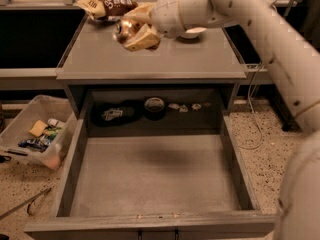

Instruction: Pick orange can from top drawer and place on counter

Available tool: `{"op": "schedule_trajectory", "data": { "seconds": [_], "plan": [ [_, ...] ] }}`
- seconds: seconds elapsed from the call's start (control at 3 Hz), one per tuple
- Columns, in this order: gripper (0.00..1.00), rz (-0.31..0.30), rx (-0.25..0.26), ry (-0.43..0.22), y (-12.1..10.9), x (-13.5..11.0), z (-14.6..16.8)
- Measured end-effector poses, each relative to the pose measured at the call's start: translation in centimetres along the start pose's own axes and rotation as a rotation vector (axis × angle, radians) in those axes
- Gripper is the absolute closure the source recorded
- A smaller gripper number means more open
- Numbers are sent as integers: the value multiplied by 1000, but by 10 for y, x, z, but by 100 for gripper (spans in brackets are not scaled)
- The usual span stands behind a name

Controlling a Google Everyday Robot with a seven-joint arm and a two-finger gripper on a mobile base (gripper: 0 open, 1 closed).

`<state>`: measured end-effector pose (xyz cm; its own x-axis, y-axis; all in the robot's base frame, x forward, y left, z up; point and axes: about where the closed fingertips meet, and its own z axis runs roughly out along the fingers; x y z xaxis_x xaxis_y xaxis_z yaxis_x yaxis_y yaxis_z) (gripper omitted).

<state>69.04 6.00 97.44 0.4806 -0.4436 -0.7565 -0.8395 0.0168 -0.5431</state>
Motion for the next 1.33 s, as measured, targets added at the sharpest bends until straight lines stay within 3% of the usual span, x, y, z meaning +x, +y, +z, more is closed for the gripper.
{"op": "schedule_trajectory", "data": {
  "seconds": [0.33, 1.0, 1.33],
  "plan": [
    [100, -10, 43, -20, -21, -1, -6],
    [100, -16, 45, -12, -31, 6, 7],
    [100, -28, 24, 23, -46, 25, 29]
  ]
}}
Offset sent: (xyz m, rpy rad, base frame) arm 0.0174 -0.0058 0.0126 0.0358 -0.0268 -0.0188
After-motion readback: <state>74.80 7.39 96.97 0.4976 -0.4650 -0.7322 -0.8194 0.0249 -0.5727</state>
